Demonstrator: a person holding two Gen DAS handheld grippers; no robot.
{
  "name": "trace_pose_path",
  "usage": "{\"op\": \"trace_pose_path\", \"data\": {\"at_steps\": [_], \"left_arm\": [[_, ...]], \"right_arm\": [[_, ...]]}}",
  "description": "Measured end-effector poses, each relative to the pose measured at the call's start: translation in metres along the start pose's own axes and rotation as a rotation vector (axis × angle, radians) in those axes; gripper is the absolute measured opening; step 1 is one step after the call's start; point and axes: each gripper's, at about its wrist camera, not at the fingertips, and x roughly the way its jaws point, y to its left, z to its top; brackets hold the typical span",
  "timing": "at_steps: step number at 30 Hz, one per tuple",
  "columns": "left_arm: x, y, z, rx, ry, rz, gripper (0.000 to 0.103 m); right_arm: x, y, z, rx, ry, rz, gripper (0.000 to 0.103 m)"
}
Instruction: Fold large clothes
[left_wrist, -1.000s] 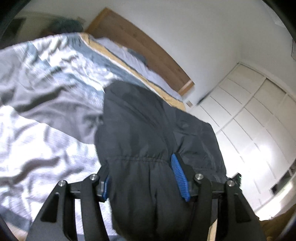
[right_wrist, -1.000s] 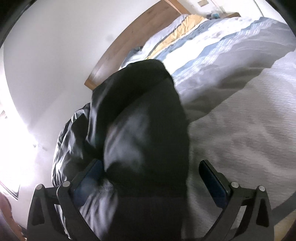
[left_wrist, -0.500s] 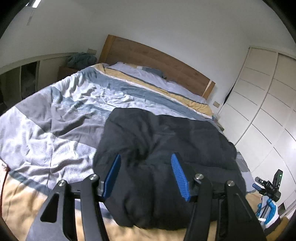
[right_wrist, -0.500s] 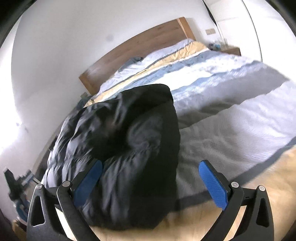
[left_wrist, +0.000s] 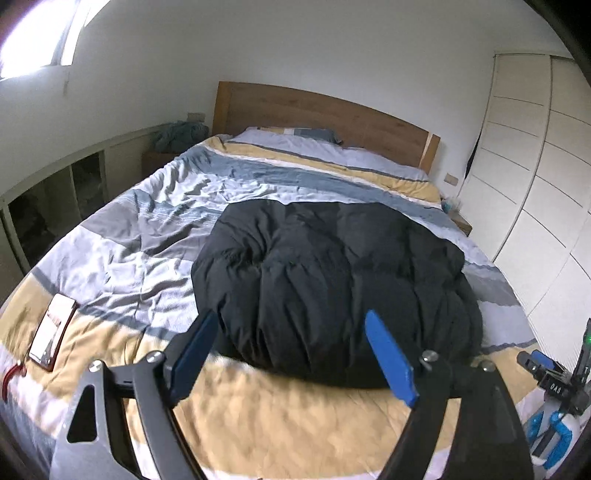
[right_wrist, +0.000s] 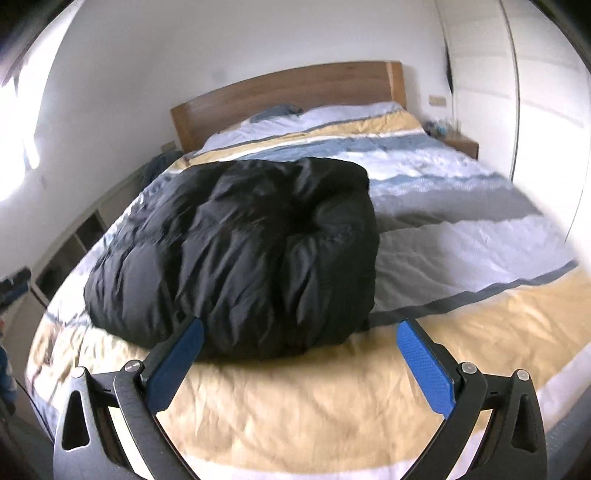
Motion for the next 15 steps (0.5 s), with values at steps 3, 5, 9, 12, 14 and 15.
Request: {"op": "trace_pose_path", "data": {"at_steps": [3,5,9,12,14,15], "left_arm": [[-0.015,-0.019,-0.016,0.038,-0.005,0.043,0.082],[-0.023,-0.032,-0.03,0.048,0.003,0.054,0.082],[-0.035,-0.049,-0.053,0.055,0.016,0.105,0.082],[-0.046,-0.059,-0.066,0.067,-0.005,0.128,0.082],[-0.053,-0.064,-0.07,0.077,-0.017,0.144,0.082],[-0.055,-0.066,-0.072,0.079,-0.017,0.145,0.082]], "right_arm": [[-0.019,0.016,-0.011,-0.029,-0.009,-0.018,0.102],[-0.034,0.027,-0.019,-0.047,-0.024,-0.032,0.102],[-0.056,0.039,-0.031,-0.068,-0.049,-0.064,0.102],[-0.072,0.042,-0.039,-0.075,-0.066,-0.076,0.102],[-0.083,0.043,-0.044,-0.082,-0.08,-0.09,0.102],[-0.087,0.042,-0.046,-0.082,-0.086,-0.095,0.102]]}}
